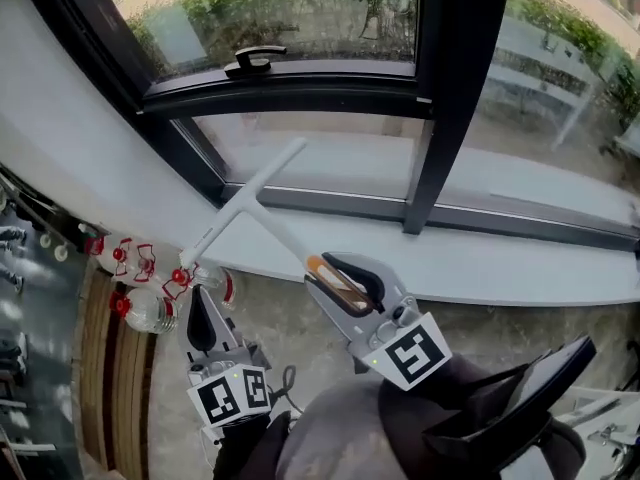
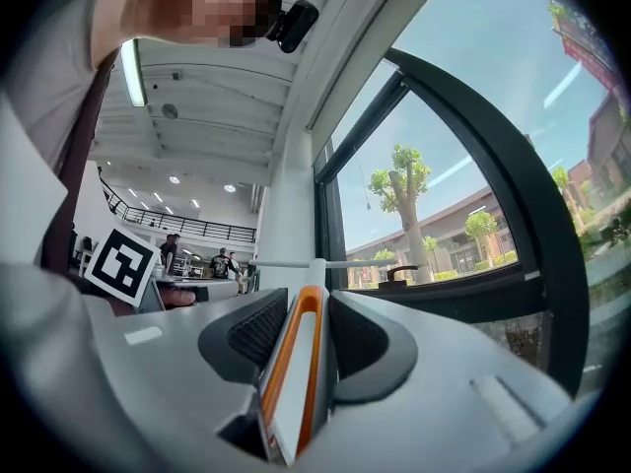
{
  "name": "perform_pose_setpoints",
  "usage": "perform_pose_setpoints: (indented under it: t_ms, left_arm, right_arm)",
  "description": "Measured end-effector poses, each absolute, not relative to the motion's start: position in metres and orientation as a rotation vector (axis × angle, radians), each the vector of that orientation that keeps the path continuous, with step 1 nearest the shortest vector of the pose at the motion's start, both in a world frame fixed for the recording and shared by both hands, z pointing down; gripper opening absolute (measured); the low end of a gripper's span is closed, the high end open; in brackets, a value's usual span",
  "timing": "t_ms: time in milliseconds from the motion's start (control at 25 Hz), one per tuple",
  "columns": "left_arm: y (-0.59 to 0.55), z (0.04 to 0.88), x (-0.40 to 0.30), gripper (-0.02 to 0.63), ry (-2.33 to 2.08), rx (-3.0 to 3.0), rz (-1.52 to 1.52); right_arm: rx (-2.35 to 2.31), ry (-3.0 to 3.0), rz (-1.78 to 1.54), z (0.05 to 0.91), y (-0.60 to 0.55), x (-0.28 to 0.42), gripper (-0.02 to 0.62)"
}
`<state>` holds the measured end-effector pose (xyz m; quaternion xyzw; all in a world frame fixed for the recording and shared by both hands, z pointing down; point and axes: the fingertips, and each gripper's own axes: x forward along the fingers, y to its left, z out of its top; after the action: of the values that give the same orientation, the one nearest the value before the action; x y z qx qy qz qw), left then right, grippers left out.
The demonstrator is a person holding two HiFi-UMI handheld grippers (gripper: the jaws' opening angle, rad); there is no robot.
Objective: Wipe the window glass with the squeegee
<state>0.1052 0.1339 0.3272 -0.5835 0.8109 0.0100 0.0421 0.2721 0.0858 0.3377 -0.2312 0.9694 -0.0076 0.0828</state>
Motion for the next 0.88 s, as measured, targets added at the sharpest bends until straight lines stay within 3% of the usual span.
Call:
perform_pose_setpoints:
  t_ms: [360,880]
  left_arm:
    - [0.001,0.312,0.079,0.0,2.403,-1.847,0.012]
    - [-0.134,0.285,0.04,0.0,2.098,-2.158,0.017]
  right_arm:
    - [-0.81,2.807,0.082,0.303,-0.033,0.251,0.13]
    - [-1.264,2.561,0.296,0.26,-0.101,0.232,0.13]
